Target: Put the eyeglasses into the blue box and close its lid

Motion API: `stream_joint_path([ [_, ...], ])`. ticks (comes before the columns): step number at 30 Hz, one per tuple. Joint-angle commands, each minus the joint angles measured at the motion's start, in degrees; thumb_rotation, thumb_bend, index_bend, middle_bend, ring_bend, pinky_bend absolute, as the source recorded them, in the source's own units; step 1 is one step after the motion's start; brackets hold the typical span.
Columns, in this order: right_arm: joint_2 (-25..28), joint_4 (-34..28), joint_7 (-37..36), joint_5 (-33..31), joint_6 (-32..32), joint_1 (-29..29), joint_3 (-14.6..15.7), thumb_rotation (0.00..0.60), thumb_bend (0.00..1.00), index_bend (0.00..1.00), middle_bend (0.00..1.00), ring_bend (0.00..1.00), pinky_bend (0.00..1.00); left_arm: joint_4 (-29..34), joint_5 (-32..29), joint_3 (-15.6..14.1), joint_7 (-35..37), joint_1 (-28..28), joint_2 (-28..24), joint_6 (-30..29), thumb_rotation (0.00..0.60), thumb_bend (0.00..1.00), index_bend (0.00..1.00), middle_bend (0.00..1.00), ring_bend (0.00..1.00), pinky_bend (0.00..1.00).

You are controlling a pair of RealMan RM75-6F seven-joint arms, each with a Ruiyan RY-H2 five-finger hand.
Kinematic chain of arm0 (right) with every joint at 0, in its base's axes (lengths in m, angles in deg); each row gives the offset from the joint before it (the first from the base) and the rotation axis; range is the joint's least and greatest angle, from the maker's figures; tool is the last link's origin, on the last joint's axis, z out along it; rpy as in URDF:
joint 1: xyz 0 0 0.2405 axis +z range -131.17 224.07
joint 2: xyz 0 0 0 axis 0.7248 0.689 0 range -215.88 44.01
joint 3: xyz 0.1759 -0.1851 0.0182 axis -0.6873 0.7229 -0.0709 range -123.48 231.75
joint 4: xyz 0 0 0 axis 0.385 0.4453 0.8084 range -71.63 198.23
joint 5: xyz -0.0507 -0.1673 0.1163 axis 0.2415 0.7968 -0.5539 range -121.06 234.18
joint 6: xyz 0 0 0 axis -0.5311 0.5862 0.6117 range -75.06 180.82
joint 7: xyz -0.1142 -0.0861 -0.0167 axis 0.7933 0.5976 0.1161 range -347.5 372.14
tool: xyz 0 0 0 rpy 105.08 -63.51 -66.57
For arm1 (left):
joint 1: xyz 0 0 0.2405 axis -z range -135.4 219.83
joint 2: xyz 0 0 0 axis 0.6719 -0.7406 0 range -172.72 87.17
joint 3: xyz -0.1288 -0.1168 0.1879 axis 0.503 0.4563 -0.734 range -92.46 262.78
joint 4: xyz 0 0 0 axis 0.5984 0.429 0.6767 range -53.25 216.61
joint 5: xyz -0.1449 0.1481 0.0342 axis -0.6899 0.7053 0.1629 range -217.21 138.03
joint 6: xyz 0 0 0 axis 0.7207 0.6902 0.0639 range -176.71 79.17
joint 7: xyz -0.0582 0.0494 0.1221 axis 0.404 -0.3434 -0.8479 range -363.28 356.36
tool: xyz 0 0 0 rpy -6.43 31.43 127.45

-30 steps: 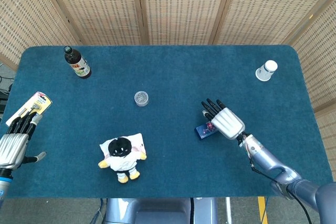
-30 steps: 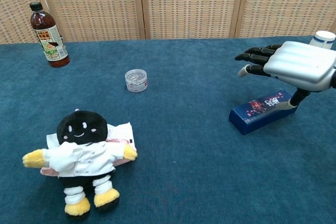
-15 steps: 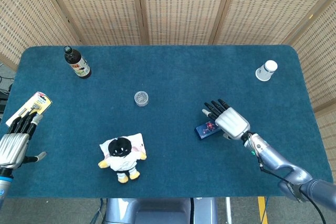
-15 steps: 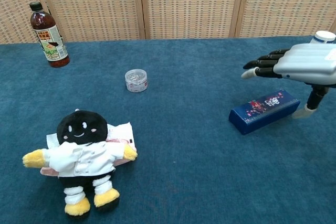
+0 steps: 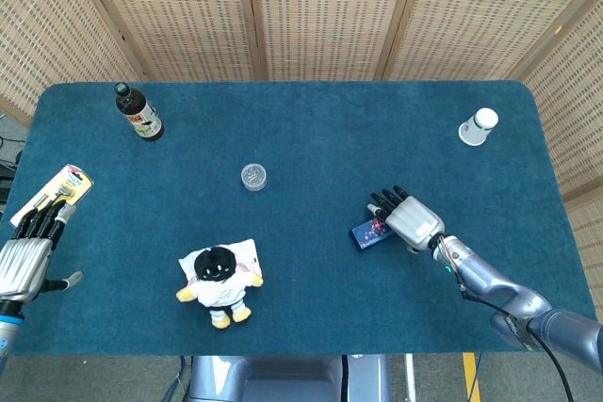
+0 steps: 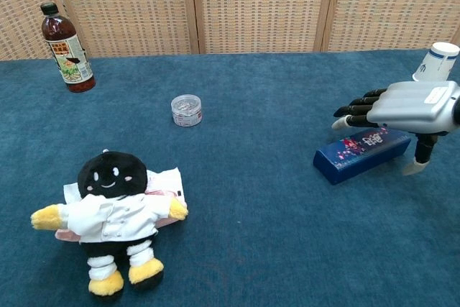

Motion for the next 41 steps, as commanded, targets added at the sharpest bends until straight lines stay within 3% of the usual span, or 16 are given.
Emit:
stream_joint_path([
  [1, -1.5, 1.9, -0.9, 1.4, 1.7, -0.2, 0.5, 0.6, 0.05, 0.11, 0.12, 0.0, 0.08, -0.1, -0.1, 0.0, 0.1, 0.0, 0.0, 0.1, 0.6, 0.0, 0.0, 0.0, 0.0, 0.0],
  [8, -4.1, 5.6, -4.2, 3.2, 3.9, -0.4, 1.0, 0.6, 0.13, 0.37, 0.37, 0.01, 0.08, -0.1, -0.1, 0.0, 0.2, 0.1, 0.0, 0.2, 0.6, 0.0, 0.0, 0.0, 0.0, 0.0],
  [13, -4.8, 7.0, -5.5, 3.6, 5.1, -0.7, 1.1, 0.6, 0.14, 0.43, 0.42, 0.02, 0.08, -0.1, -0.1, 0.0, 0.3, 0.1, -0.1, 0.3, 0.6, 0.0, 0.0, 0.0, 0.0, 0.0],
  [16, -4.9, 7.2, -5.7, 3.5, 5.2, -0.9, 1.2, 0.6, 0.14, 0.43, 0.39, 0.03, 0.08, -0.1, 0.0, 0.0, 0.3, 0.1, -0.1, 0.2, 0.6, 0.0, 0.0, 0.0, 0.0, 0.0],
  [18, -4.4, 6.6, -5.8, 3.1, 4.5, -0.9, 1.4, 0.6, 0.13, 0.37, 0.29, 0.02, 0.08, -0.1, 0.0, 0.0, 0.4, 0.1, -0.1, 0.2, 0.6, 0.0, 0.0, 0.0, 0.0, 0.0],
  [20, -3.7, 5.6, -5.8, 2.6, 3.7, -0.9, 1.5, 0.6, 0.05, 0.15, 0.1, 0.0, 0.08, -0.1, 0.1, -0.1, 0.4, 0.1, -0.1, 0.1, 0.6, 0.0, 0.0, 0.0, 0.0, 0.0],
  [23, -0.9, 1.2, -4.0, 0.6, 2.3, -1.3, 1.2, 0.6, 0.0, 0.0, 0.0, 0.0, 0.07, 0.1, 0.5, -0.2, 0.4, 0.1, -0.2, 0.1, 0.6, 0.0, 0.0, 0.0, 0.0, 0.0],
  [31, 9.4, -14.2, 5.2, -6.3, 4.9, -4.9, -0.4, 0.6, 0.0, 0.0, 0.0, 0.0, 0.0, 0.6, 2.3, -0.7, 1.6, -0.5, -0.9, -1.2, 0.6, 0.0, 0.0, 0.0, 0.0, 0.0],
  [34, 14.5, -20.6, 7.7, -8.4, 13.0, -9.9, -0.9, 0.6, 0.0, 0.0, 0.0, 0.0, 0.0, 0.6, 3.6, -0.9, 2.8, -1.2, -1.4, -2.9, 0.6, 0.0, 0.0, 0.0, 0.0, 0.0],
  [37, 17.7, -24.9, 5.7, -10.5, 22.9, -16.3, -1.6, 0.6, 0.0, 0.0, 0.0, 0.0, 0.0, 0.3, 4.6, -1.0, 4.5, -1.9, -1.8, -4.3, 0.6, 0.0, 0.0, 0.0, 0.0, 0.0],
  [41, 18.0, -25.1, 1.5, -9.2, 32.7, -22.8, -1.2, 0.6, 0.0, 0.0, 0.0, 0.0, 0.0, 0.3, 6.0, -1.5, 7.3, -2.3, -2.9, -4.8, 0.6, 0.0, 0.0, 0.0, 0.0, 0.0],
])
